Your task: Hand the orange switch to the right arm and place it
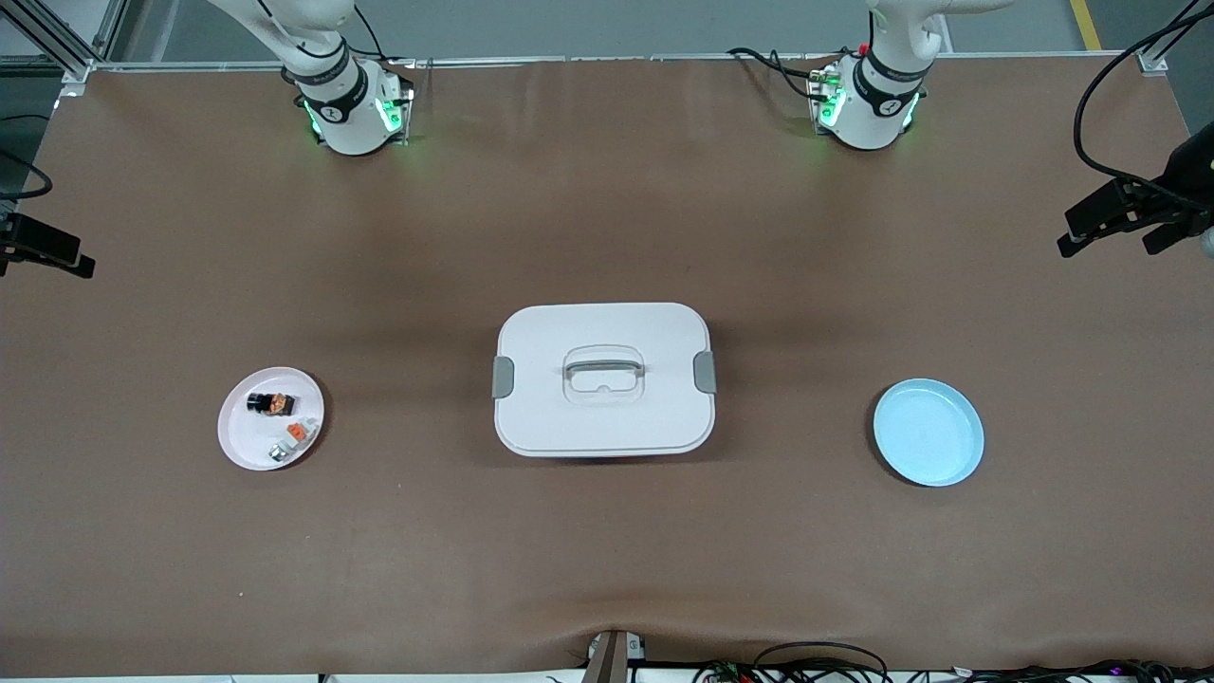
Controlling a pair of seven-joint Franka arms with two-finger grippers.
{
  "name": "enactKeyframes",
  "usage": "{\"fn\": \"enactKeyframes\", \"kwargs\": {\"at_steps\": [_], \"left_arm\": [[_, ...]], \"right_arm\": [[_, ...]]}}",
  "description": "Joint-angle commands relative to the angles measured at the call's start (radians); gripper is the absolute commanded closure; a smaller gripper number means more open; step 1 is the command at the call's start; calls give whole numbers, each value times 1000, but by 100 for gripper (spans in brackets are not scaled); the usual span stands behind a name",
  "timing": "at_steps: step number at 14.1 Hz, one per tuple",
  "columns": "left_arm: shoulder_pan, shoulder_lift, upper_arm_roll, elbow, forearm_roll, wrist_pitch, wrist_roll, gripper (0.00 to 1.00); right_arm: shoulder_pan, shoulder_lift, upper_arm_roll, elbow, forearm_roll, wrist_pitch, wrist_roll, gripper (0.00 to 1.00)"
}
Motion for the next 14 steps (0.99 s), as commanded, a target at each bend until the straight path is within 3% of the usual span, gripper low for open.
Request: {"fn": "enactKeyframes", "kwargs": {"at_steps": [1, 5, 10, 14], "left_arm": [[3, 42, -6, 42, 14, -24, -4, 0], [-3, 39, -9, 50, 14, -30, -5, 0], [4, 34, -4, 56, 13, -31, -7, 0], [4, 34, -4, 56, 13, -39, -9, 0]], "right_arm": [[153, -16, -163, 1, 22, -9, 15, 0], [181, -44, -234, -36, 87, 3, 0, 0], [181, -123, -231, -162, 85, 71, -2, 0], [183, -127, -229, -168, 75, 79, -9, 0]]}}
